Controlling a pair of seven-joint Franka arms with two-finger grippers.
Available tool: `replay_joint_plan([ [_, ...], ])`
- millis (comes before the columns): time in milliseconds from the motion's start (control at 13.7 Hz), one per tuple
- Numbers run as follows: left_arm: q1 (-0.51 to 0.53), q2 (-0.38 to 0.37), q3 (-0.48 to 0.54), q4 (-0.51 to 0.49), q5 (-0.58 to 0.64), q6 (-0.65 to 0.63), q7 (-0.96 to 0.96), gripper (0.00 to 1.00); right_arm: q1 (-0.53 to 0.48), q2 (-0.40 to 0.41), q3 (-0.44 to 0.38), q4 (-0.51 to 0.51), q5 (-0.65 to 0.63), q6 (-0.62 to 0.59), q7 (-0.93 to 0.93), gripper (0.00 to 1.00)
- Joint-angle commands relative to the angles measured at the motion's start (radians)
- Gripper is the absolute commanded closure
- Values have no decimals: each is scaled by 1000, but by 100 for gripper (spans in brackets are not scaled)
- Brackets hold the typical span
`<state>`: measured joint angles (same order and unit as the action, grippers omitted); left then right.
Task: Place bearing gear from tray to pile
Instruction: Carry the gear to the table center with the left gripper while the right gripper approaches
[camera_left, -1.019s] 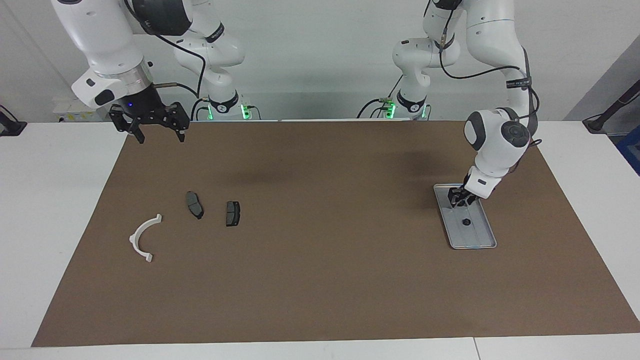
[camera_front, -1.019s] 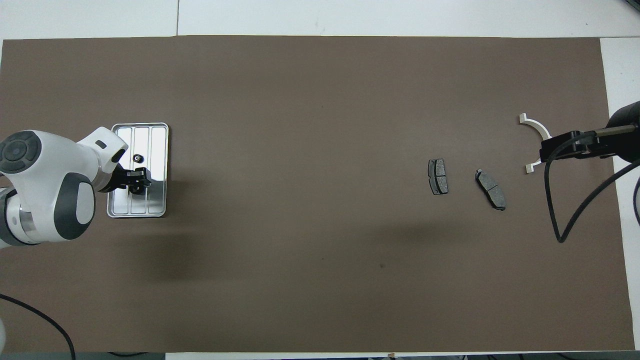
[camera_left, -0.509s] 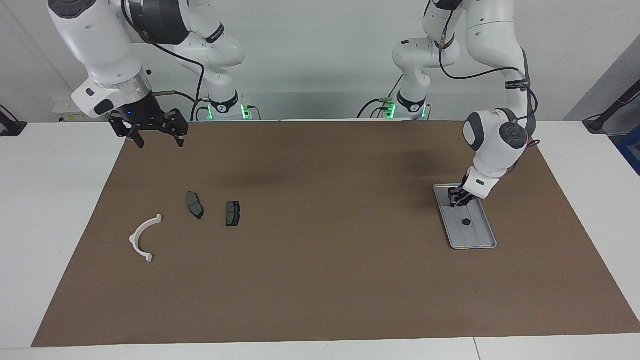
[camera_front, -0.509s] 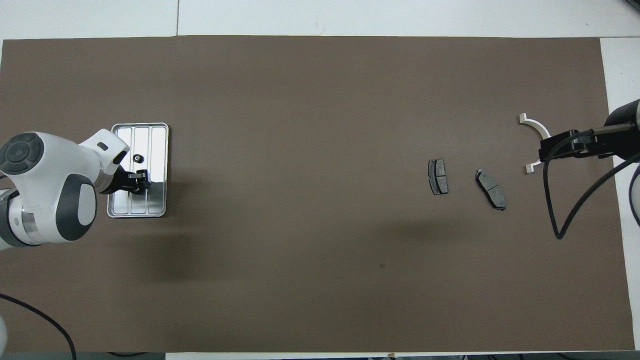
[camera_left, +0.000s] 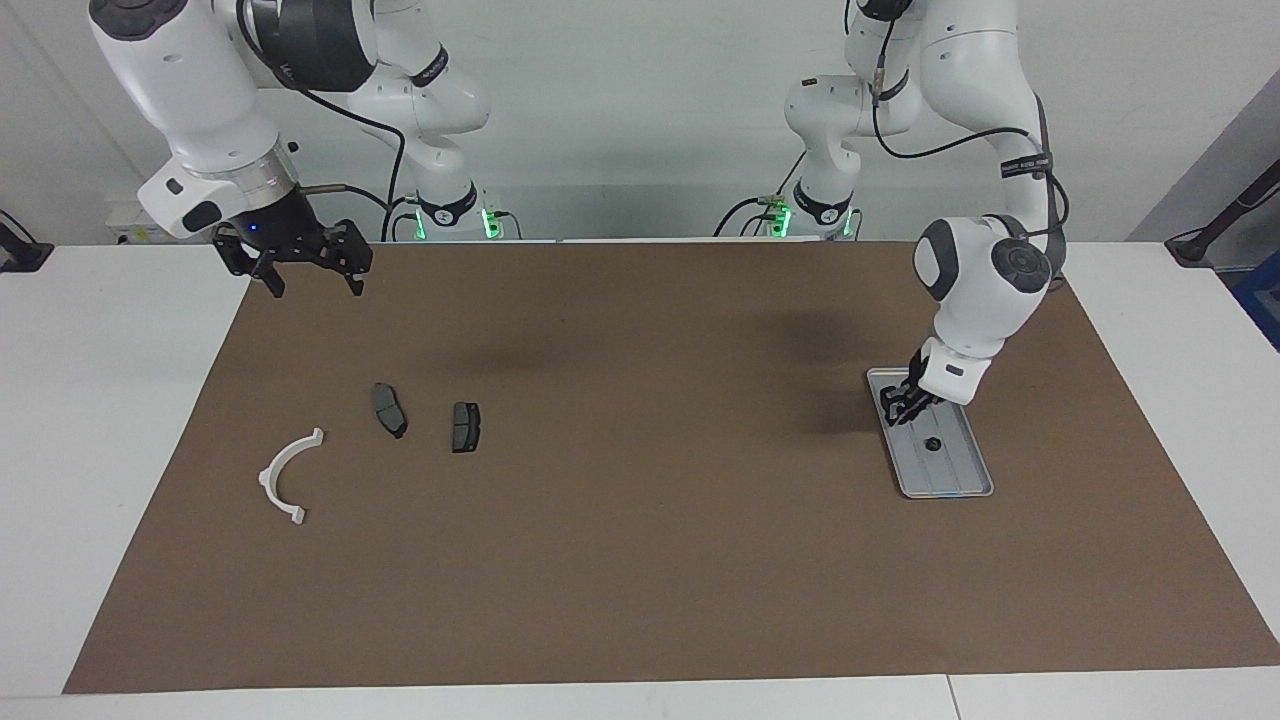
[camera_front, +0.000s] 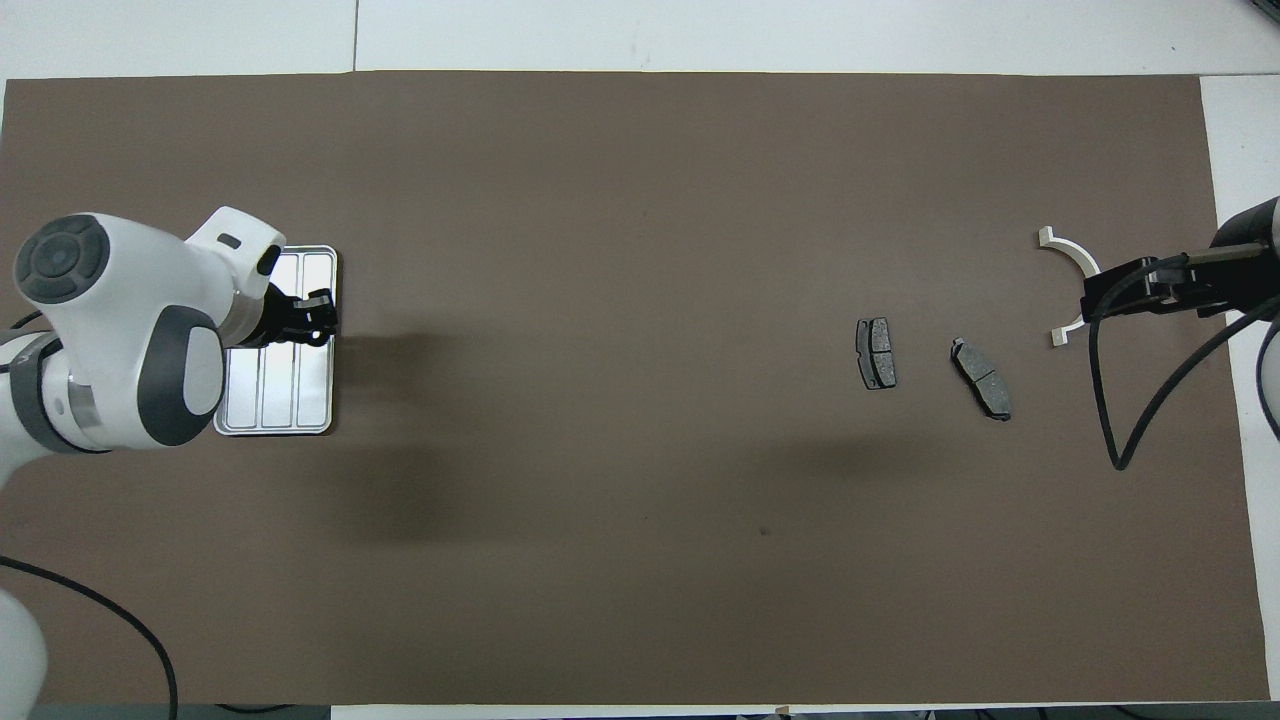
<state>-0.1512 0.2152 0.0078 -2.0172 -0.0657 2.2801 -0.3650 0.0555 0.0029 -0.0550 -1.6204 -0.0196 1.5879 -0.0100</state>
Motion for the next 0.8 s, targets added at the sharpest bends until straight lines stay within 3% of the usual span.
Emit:
replay_joint_plan([
  [0, -131, 68, 14, 126, -16, -40, -197, 100, -23, 3, 18, 7, 3, -16, -24, 0],
  [364, -355, 243, 20, 348, -9, -88, -503, 100, -22, 6, 18, 5, 3, -14, -25, 0],
  [728, -455, 337, 26, 373, 20, -77, -597, 100, -16, 35, 47, 10, -5, 12, -15, 0],
])
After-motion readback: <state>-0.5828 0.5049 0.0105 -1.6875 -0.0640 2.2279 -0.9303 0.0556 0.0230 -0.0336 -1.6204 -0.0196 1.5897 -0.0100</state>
